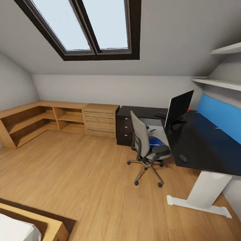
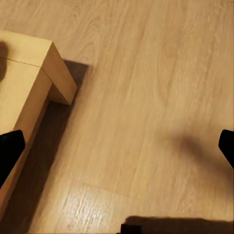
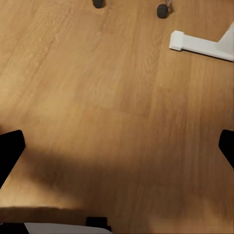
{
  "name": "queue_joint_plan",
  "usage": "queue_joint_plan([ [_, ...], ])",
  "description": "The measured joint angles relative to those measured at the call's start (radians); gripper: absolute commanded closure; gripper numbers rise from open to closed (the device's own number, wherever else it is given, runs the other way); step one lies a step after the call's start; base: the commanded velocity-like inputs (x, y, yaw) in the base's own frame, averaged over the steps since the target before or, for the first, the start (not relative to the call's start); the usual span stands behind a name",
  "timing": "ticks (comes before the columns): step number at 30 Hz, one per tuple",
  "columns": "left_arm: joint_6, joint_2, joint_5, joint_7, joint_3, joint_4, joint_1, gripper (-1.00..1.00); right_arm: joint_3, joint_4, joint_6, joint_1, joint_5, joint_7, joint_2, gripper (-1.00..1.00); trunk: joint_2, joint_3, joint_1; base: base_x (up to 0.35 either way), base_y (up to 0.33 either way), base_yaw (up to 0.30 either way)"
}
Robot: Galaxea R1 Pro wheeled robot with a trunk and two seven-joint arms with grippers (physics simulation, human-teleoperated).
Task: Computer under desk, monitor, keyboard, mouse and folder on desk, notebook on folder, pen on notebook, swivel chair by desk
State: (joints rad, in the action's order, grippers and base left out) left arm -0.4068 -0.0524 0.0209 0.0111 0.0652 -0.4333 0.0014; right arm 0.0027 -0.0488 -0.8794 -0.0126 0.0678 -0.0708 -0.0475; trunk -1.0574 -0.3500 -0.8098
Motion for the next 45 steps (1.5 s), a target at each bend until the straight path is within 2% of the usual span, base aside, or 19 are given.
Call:
queue_joint_plan([
  [17, 0.001, 0.001, -0.001, -0.001, 0.000, 0.000, 0.000, -1.00, 0.000, 0.000, 0.001, 0.000, 0.000, 0.000, -0.001, -1.00, 0.000, 0.000, 0.000, 0.294, 0.062, 0.000],
  [27, 0.001, 0.003, -0.001, -0.007, -0.002, 0.000, 0.000, -1.00, 0.000, 0.000, 0.001, -0.001, 0.000, 0.000, -0.001, -1.00, 0.000, 0.000, 0.000, 0.069, 0.000, -0.008],
  [39, 0.001, 0.003, -0.001, -0.001, -0.003, 0.000, 0.000, -1.00, 0.000, 0.000, 0.000, 0.000, 0.000, 0.000, -0.003, -1.00, 0.000, 0.000, 0.000, 0.009, 0.000, -0.222],
  [45, -0.001, 0.003, -0.003, 0.000, -0.003, 0.000, 0.000, -1.00, 0.000, 0.000, 0.001, 0.000, 0.000, 0.000, -0.003, -1.00, 0.000, 0.000, 0.000, 0.198, 0.126, -0.256],
])
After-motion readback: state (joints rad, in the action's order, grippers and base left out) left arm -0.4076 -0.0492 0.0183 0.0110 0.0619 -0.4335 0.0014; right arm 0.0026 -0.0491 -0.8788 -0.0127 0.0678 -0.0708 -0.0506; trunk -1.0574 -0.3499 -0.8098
